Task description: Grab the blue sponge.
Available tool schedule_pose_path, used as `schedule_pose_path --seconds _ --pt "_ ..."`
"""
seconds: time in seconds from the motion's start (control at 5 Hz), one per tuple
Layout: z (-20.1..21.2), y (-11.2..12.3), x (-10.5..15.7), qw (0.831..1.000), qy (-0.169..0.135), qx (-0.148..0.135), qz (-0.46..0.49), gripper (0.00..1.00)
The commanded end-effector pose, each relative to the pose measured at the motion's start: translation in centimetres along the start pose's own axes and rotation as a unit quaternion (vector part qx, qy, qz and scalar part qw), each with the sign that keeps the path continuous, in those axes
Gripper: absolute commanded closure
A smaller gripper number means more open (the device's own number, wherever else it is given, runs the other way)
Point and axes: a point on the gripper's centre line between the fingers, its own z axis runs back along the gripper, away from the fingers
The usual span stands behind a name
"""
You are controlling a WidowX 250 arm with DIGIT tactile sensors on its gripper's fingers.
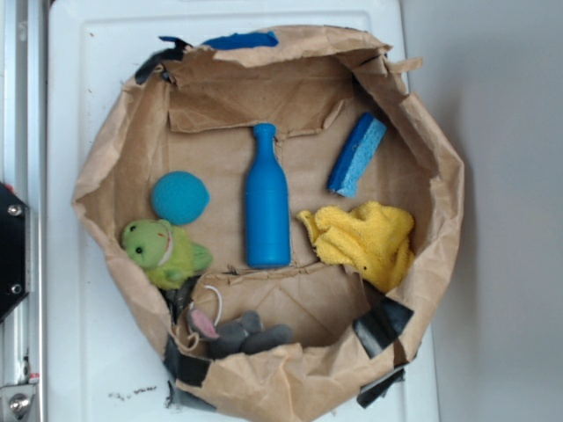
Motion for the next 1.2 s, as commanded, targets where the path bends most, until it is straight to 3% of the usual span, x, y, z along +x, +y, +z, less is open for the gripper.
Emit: schedule_pose_path --seconds 0.0,0.4,0.6,1.0 --pt "0.0 0.0 0.0 1.000 0.000 0.000 0.000 0.00" --pt "-1.5 0.3 9.9 0.992 0.009 -0.006 0.122 0.00" --pt "-2.8 2.1 14.4 0.969 -0.032 -0.003 0.243 0.00" --pt "-2.8 2.1 14.4 0.969 -0.032 -0.003 0.243 0.00"
